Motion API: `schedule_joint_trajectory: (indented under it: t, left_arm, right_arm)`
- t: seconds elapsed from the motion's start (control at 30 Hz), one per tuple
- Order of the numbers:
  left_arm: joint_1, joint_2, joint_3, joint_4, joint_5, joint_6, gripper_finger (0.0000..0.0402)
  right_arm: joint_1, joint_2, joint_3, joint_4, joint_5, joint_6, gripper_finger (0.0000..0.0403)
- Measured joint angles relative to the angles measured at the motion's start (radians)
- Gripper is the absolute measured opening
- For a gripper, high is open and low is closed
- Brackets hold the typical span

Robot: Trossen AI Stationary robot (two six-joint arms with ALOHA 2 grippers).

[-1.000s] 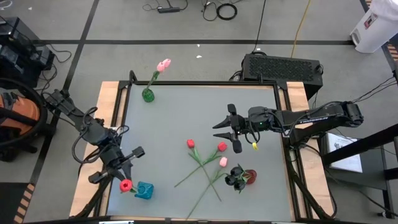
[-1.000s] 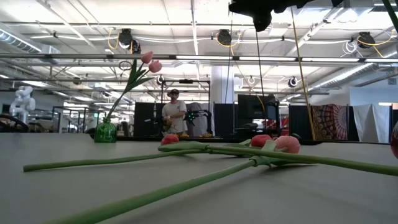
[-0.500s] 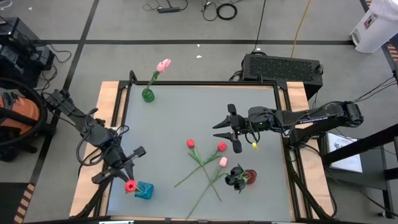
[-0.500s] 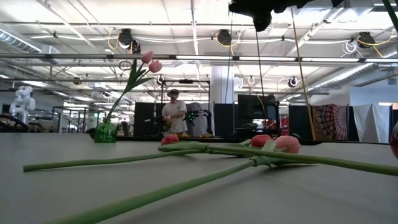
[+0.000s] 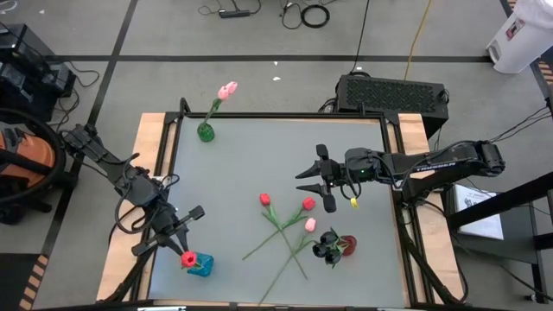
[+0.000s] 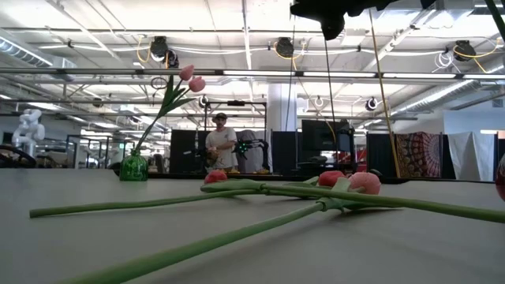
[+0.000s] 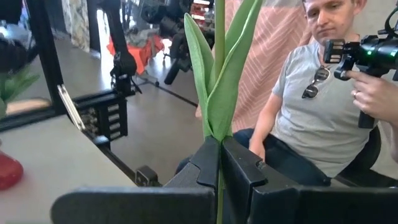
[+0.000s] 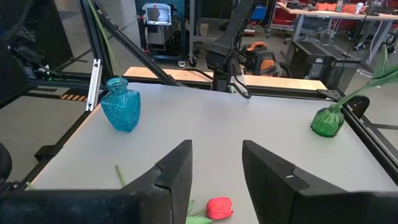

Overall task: Sort flowers into vase by color
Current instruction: Put the right red flower into the blue vase

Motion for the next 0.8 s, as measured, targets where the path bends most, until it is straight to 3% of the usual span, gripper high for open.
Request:
schedule_joint_trajectory:
  t: [0.8]
  left_arm:
    - [0.000,0.001,0.000,-0.008,-0.002,-0.010,0.0013]
  right_arm:
    - [0.000,0.000,0.000,0.000,0.000,0.000,0.0132]
